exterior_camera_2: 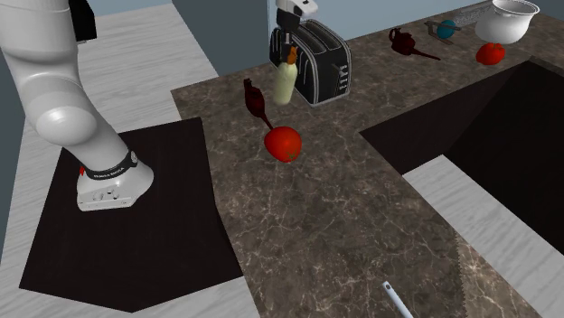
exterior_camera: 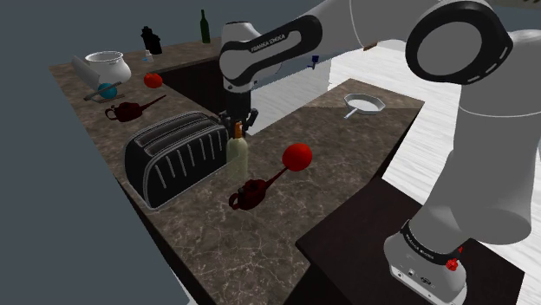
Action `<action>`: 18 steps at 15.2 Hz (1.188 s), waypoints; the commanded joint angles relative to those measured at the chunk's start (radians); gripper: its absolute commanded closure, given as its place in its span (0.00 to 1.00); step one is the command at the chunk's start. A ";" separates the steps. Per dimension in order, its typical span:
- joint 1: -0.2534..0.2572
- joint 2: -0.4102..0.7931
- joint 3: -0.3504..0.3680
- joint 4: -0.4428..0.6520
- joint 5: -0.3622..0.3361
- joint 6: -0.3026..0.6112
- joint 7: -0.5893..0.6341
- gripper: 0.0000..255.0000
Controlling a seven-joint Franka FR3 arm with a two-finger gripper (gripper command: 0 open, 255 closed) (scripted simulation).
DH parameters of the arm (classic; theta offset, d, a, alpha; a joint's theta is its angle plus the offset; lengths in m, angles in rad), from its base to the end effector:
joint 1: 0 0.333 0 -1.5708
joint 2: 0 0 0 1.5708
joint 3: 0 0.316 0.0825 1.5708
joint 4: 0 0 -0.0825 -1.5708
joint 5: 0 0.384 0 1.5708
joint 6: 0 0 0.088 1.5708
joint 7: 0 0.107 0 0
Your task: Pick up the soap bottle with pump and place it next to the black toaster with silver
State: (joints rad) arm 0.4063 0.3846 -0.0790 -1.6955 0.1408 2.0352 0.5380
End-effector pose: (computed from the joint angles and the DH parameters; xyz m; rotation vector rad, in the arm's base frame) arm 0.6150 0.2223 0.3699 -3.0430 0.4156 0.1211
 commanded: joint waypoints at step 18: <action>-0.002 -0.008 -0.002 0.011 -0.001 -0.018 -0.001 0.00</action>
State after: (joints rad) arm 0.4048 0.3923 -0.0792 -1.6872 0.1414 2.0361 0.5365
